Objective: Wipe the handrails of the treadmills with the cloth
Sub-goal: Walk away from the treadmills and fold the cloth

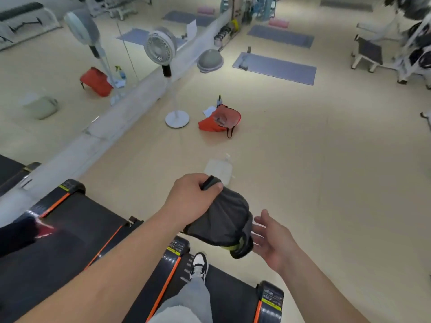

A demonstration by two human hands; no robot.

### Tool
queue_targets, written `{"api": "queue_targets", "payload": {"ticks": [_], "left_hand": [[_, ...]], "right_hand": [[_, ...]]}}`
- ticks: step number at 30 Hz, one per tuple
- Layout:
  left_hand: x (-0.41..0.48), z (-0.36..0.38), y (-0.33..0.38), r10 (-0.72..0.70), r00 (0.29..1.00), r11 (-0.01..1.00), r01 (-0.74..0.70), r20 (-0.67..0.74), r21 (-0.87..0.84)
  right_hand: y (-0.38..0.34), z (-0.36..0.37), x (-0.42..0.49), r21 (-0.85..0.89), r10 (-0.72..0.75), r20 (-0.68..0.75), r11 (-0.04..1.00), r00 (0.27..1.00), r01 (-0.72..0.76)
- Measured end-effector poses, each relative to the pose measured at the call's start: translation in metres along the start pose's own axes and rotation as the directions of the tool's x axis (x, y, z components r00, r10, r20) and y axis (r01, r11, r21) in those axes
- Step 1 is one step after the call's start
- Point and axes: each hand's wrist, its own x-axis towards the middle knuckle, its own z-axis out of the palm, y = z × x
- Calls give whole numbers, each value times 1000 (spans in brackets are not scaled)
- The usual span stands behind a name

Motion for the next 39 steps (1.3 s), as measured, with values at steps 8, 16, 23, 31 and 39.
{"api": "queue_targets", "payload": {"ticks": [8, 16, 23, 31, 39], "left_hand": [[105, 34, 68, -292, 871, 703, 476, 396, -529], [177, 64, 142, -207, 805, 574, 560, 555, -598], [213, 121, 161, -104, 805, 442, 564, 584, -697], [285, 187, 146, 150, 768, 792, 283, 622, -541], [455, 240, 47, -124, 964, 836, 229, 236, -498]], "right_hand": [[-77, 22, 39, -484, -246, 341, 782, 907, 394], [-140, -13, 69, -474, -529, 225, 674, 818, 566], [-196, -78, 85, -199, -464, 139, 852, 875, 484], [-236, -104, 183, -62, -367, 105, 925, 924, 374], [-280, -66, 396, -256, -573, -54, 800, 818, 543]]}}
